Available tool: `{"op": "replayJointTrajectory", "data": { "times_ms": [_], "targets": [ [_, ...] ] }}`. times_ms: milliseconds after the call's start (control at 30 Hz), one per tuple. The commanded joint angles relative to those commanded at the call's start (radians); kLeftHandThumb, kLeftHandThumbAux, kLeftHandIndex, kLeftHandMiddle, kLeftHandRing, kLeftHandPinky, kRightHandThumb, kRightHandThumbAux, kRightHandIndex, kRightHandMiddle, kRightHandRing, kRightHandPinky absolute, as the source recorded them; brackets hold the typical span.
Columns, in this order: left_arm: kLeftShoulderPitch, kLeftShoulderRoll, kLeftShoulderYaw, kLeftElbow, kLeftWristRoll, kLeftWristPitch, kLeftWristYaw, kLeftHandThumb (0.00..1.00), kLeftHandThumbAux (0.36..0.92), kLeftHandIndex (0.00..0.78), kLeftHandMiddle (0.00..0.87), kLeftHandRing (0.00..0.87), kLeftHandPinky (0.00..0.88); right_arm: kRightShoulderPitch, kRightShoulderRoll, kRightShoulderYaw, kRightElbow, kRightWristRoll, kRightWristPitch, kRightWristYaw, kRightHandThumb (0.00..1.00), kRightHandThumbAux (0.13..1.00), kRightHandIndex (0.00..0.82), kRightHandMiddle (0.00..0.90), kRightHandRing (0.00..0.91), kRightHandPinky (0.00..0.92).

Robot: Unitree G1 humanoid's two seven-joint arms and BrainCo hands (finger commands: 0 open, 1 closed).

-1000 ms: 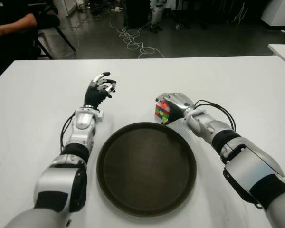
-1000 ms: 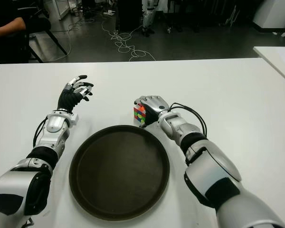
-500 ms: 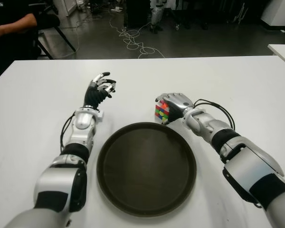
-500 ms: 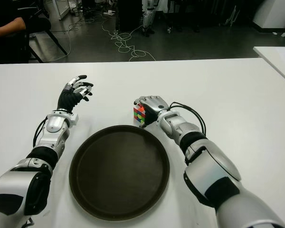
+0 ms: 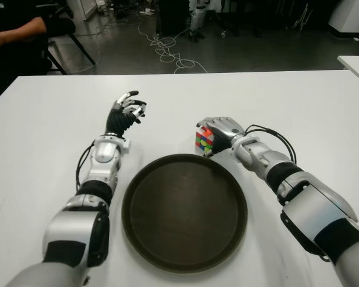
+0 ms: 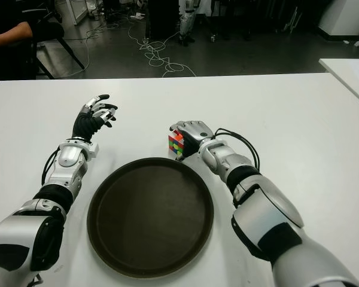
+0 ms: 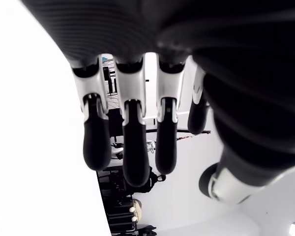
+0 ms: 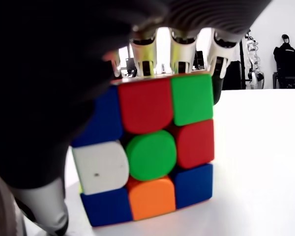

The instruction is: Pick up the Rubik's Cube and put it in the plate

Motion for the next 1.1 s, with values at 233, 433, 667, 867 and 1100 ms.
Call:
{"op": "replayJointTrajectory", "data": {
  "times_ms": [233,433,667,867,1100],
  "targets": [
    [0.002,-0.002,0.004,-0.001,-0.006,-0.009,-0.006,0.288,0.715,0.217,0.399,0.494,0.549,0.005,0.001,0.007,-0.002,-0.009,0.010,-0.069,0.000,0.808,0.233,0.259,0.275,0.296],
    [0.004,-0.001,0.004,-0.002,-0.006,-0.014,-0.012,0.291,0.710,0.215,0.394,0.493,0.557,0.009,0.000,0.013,-0.002,-0.016,0.020,-0.143,0.457,0.780,0.360,0.350,0.383,0.430],
    [0.002,0.001,0.003,-0.004,-0.006,0.000,-0.014,0.309,0.724,0.223,0.404,0.498,0.559,0.013,0.004,0.001,-0.001,-0.006,0.039,-0.199,0.766,0.714,0.376,0.479,0.489,0.524],
    [0.003,0.000,0.005,-0.005,-0.006,-0.001,-0.011,0.303,0.726,0.217,0.405,0.498,0.559,0.014,0.006,-0.011,0.000,0.003,0.043,-0.207,0.818,0.702,0.362,0.504,0.509,0.543],
    [0.004,0.003,-0.001,-0.005,0.002,-0.005,-0.004,0.294,0.706,0.216,0.401,0.501,0.552,0.014,0.006,-0.016,-0.001,0.002,0.041,-0.215,0.824,0.700,0.361,0.510,0.531,0.566]
  ]
}}
